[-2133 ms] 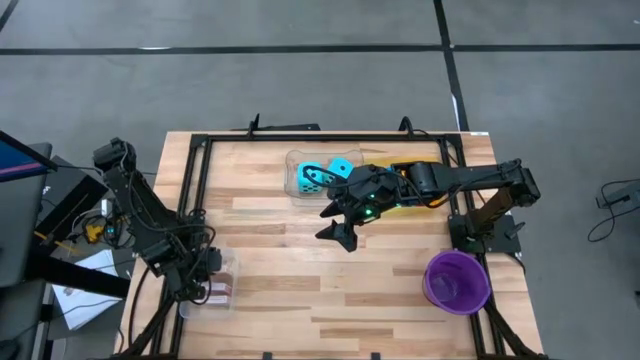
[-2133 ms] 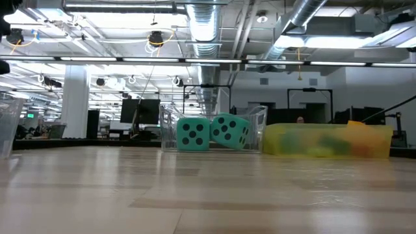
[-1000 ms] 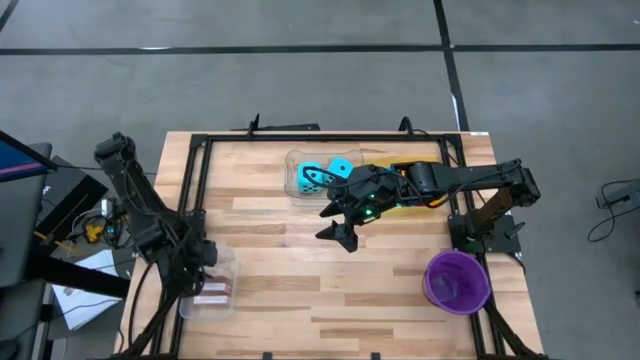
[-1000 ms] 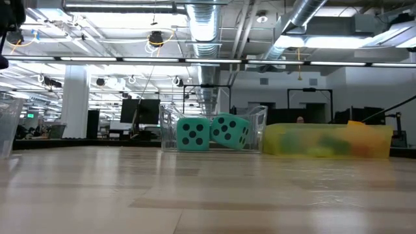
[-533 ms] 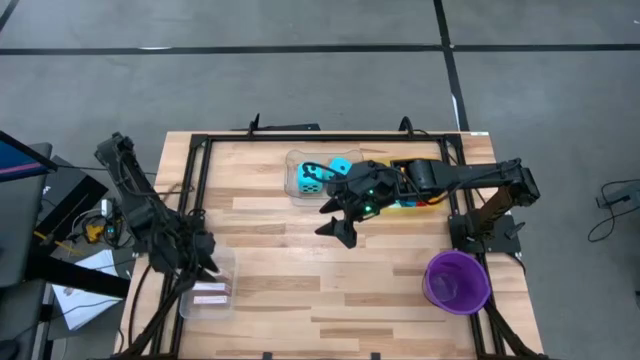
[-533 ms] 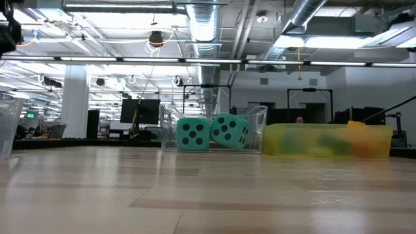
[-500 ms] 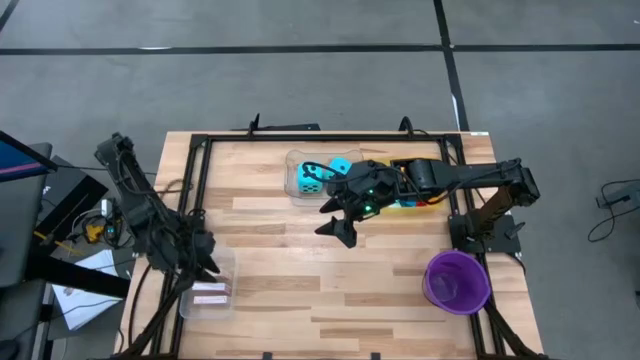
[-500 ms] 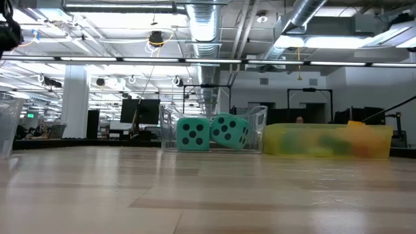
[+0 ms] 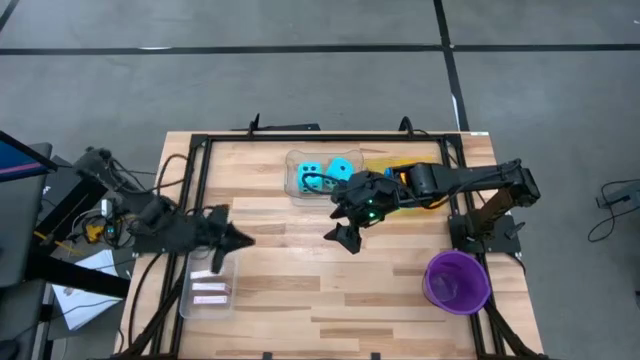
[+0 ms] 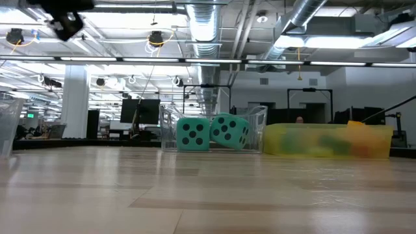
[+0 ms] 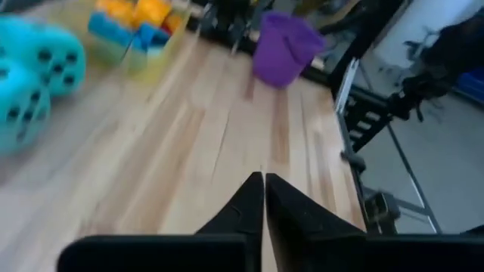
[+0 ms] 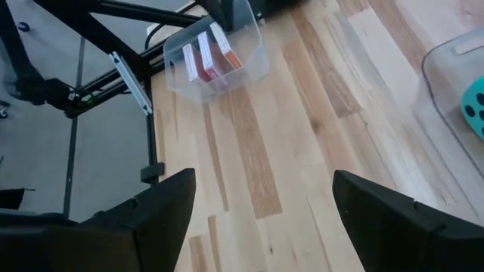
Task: Pick & Place Toys
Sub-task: Return to Home Position
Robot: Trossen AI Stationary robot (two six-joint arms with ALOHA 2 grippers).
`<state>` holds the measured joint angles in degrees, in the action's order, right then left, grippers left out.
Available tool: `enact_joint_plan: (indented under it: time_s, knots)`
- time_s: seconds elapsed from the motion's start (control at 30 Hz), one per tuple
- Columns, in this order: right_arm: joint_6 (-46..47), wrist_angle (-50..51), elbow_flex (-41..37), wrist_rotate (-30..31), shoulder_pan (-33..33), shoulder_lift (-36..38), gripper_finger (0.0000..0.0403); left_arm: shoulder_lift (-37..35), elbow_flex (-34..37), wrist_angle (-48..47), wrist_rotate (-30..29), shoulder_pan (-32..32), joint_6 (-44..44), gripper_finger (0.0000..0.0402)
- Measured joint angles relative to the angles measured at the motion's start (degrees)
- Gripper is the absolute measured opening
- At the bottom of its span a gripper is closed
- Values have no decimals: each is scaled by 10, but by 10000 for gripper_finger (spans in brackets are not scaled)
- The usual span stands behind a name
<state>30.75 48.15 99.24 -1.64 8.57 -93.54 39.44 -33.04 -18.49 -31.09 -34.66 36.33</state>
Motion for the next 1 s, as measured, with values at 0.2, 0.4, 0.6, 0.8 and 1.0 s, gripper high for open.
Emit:
enact_joint_plan:
  time_s: [0.2,0.4,0.6,0.8,1.0]
  knots:
    - [19,-1,0,6,13,0,304,22,0,122,141,153,-139,2]
    - [50,-1,0,26,32,0,304,-17,0,111,213,229,-184,1]
    - [78,-8,0,63,56,0,304,-110,35,100,200,241,-210,0]
    - [103,-31,0,77,65,0,304,-214,130,130,193,241,-196,0]
    - [125,-52,0,82,64,0,304,-260,233,247,177,241,-198,0]
